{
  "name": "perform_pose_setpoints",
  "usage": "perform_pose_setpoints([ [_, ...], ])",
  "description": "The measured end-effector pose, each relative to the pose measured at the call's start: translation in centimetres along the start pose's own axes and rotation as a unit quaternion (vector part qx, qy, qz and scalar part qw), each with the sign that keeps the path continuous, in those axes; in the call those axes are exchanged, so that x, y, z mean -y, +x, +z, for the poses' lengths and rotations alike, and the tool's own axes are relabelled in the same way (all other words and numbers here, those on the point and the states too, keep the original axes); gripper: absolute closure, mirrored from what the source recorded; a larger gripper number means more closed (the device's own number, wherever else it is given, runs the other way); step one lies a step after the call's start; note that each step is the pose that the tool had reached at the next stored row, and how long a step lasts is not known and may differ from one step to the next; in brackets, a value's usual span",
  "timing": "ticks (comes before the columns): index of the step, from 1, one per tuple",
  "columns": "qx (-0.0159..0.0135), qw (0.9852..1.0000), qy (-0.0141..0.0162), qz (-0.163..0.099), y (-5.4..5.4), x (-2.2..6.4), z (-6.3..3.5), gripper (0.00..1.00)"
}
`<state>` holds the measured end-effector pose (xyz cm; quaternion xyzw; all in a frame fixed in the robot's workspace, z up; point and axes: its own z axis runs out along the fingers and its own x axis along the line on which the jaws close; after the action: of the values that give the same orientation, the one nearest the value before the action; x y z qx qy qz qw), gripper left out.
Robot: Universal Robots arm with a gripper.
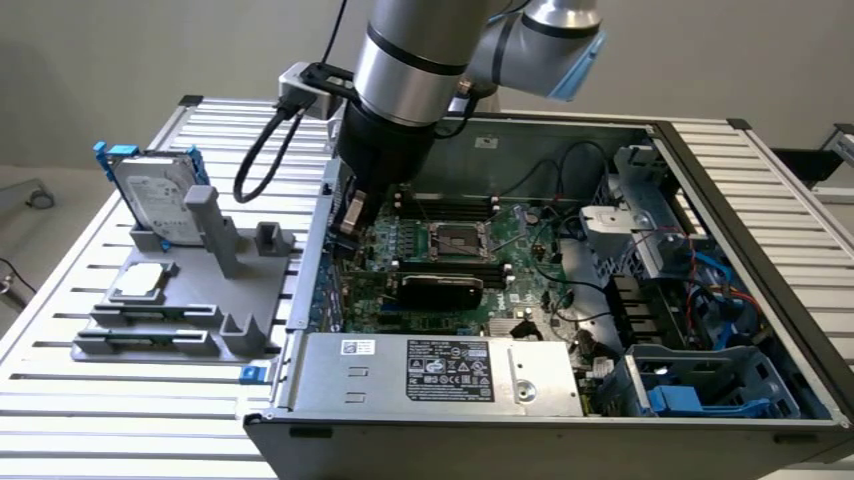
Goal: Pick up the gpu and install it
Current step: 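Press down on the gpu until it lock into place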
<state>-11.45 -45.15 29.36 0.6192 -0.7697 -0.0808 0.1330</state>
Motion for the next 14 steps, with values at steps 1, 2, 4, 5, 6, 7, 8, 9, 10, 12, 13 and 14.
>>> perform_pose_setpoints([
  [1,-0.0002,1.0000,-0.0001,0.002,0.00,0.01,0.03,0.89],
  [2,-0.0005,1.0000,-0.0001,0.004,-0.01,0.02,0.06,0.89],
  [4,-0.0012,1.0000,-0.0001,0.008,-0.02,0.06,0.15,0.89],
  [5,-0.0016,1.0000,-0.0001,0.010,-0.03,0.07,0.20,0.89],
  [6,-0.0020,0.9999,0.0000,0.011,-0.03,0.09,0.25,0.89],
  [7,-0.0023,0.9999,0.0000,0.013,-0.04,0.10,0.30,0.89],
  [8,-0.0026,0.9999,0.0000,0.015,-0.04,0.11,0.32,0.89],
  [9,-0.0027,0.9999,-0.0001,0.016,-0.05,0.15,0.31,0.89],
  [10,-0.0028,0.9998,-0.0002,0.018,-0.06,0.22,0.28,0.89],
  [12,-0.0011,0.9998,0.0002,0.019,-0.12,0.40,0.27,0.89],
  [13,-0.0004,0.9998,-0.0005,0.020,-0.13,0.44,0.25,0.89],
  [14,-0.0010,0.9998,-0.0013,0.022,-0.12,0.43,0.09,0.89],
])
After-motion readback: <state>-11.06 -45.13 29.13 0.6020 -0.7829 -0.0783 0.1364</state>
